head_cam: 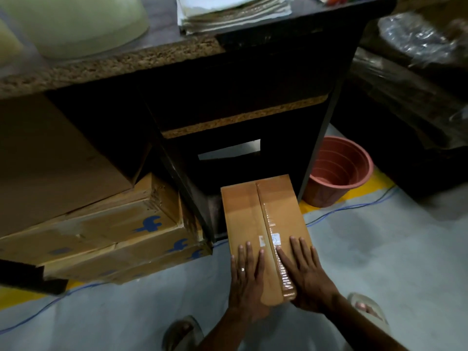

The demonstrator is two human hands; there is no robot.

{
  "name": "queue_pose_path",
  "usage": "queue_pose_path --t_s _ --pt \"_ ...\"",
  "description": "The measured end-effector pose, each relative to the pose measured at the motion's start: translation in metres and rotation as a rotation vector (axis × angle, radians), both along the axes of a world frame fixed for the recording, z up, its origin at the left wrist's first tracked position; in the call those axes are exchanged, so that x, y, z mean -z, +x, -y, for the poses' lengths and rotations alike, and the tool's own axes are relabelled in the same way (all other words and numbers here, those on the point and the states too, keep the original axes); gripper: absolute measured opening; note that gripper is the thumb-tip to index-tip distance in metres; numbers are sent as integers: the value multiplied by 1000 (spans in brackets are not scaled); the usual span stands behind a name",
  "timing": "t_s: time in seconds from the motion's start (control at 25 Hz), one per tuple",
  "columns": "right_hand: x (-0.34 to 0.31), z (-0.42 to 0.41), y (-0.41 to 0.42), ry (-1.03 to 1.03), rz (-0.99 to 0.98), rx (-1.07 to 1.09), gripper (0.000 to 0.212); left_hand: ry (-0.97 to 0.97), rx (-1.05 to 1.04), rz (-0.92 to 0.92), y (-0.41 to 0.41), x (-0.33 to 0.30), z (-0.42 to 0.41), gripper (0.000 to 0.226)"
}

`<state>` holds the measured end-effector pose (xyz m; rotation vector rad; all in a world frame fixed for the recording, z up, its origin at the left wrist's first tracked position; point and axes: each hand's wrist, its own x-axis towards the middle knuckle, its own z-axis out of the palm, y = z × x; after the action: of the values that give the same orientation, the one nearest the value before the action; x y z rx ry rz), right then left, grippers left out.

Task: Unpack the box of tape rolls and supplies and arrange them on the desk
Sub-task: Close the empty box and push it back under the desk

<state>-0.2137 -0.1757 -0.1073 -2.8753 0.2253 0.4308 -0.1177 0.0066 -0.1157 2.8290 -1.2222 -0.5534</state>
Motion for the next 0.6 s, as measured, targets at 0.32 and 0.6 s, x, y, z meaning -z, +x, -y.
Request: queue_pose_path --t_s 0.32,0.6 --pt "-44 21 74 -34 -22 -122 77 -76 71 96 66 -19 10 96" --pt "-44 -4 124 -84 10 25 71 43 -46 53 116 -32 30 93"
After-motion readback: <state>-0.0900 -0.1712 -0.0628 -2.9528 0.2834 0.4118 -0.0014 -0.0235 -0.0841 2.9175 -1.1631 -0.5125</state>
